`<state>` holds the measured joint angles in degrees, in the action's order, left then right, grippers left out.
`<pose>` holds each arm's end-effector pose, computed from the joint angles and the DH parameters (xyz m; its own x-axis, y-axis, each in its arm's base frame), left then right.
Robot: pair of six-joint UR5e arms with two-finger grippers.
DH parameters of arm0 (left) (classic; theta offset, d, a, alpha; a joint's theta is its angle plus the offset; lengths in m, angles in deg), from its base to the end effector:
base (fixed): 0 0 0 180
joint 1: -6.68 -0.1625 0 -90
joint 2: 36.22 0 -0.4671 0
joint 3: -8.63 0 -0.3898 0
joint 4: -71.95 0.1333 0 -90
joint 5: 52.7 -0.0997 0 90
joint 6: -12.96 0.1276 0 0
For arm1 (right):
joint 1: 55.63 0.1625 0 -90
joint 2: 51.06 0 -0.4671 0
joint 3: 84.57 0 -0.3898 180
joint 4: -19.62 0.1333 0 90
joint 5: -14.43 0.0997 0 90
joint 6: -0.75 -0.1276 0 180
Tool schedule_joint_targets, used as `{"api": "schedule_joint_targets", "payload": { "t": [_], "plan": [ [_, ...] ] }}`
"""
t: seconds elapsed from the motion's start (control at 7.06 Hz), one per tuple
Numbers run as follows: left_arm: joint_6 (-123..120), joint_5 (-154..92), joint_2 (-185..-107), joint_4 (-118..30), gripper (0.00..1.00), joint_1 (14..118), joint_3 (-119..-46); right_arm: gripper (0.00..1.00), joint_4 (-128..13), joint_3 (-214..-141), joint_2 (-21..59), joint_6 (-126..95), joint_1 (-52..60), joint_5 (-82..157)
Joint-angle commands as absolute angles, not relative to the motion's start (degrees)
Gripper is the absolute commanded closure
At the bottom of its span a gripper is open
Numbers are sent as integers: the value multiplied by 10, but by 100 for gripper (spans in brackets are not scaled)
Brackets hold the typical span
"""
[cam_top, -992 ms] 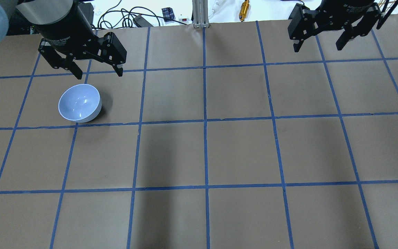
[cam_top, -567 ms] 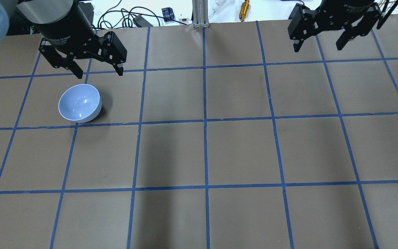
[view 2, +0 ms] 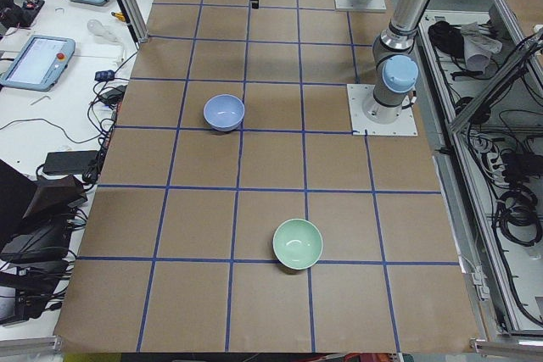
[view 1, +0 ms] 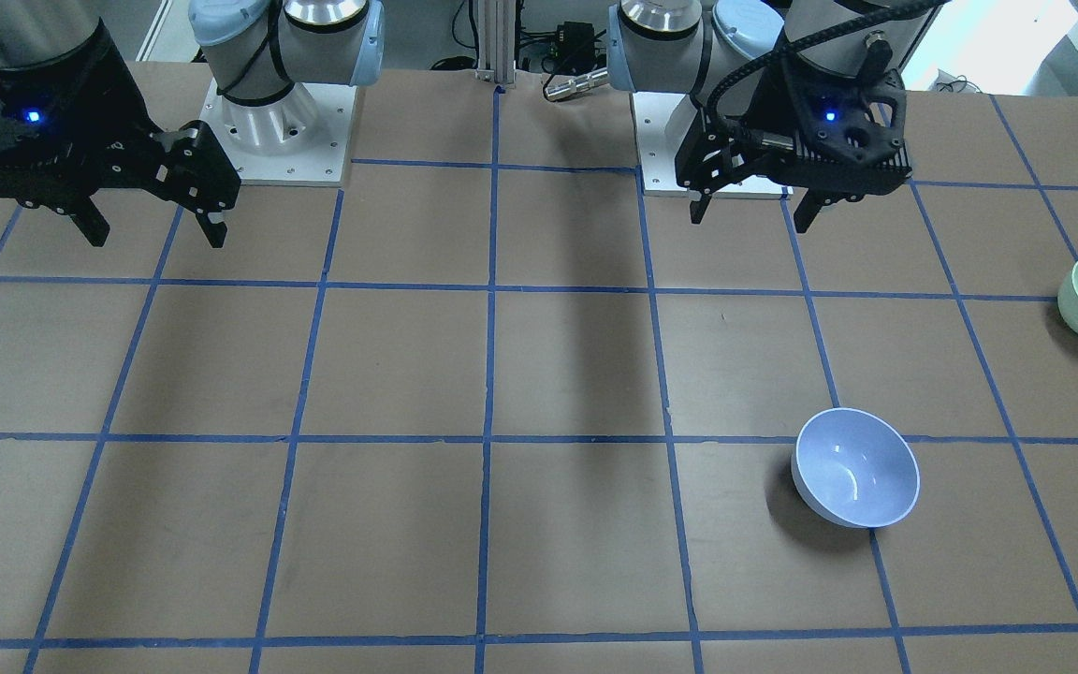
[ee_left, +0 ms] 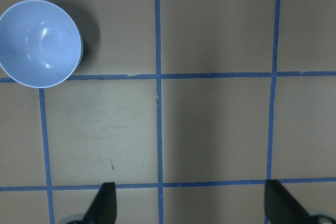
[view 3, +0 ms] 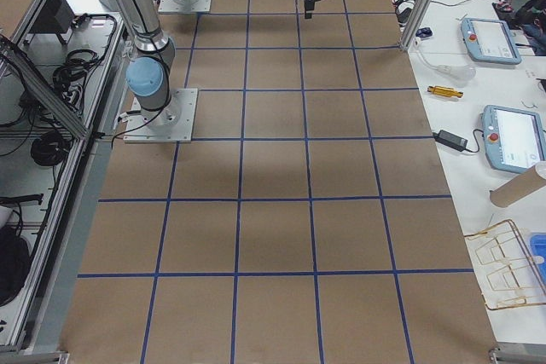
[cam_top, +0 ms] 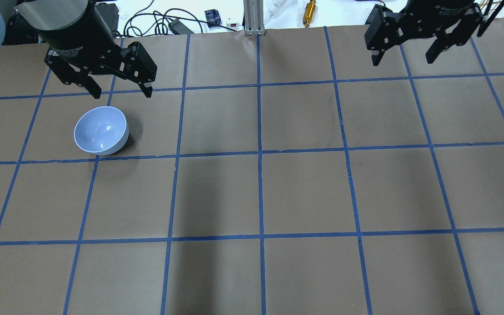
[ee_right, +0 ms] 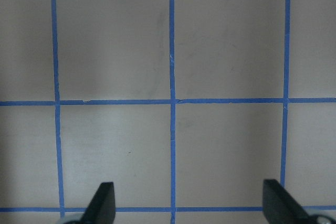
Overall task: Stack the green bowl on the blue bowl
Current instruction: 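Swing the left gripper away from the blue bowl toward the robot's side, then lower the left gripper to the pale green bowl near the robot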
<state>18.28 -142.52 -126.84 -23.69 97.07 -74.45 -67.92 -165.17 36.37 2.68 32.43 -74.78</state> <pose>-0.1371 -0.4927 0.5459 -0.9950 0.0995 0.0021 0.0995 0.9950 -0.0118 0.1175 -0.5214 0.5559 -0.9999 -0.0008 -0.0112 0.0001 0.9971 -0.0766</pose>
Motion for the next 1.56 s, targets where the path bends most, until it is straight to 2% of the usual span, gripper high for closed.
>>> {"api": "schedule_joint_targets", "payload": {
  "t": [0.0, 0.57, 0.85, 1.42],
  "plan": [
    [360, -1456, -1259, -263, 0, 882, -745, 0, -679, -1652, 364, 27, 324, -748],
    [661, -1455, -1271, -270, 0, 663, -745, 0, -679, -1652, 363, 28, 324, -748],
    [788, -1460, -1288, -264, 0, 595, -746, 0, -679, -1652, 363, 28, 324, -748],
    [992, -1464, -1366, -218, 0, 449, -750, 0, -679, -1652, 364, 28, 324, -748]
  ]
}}
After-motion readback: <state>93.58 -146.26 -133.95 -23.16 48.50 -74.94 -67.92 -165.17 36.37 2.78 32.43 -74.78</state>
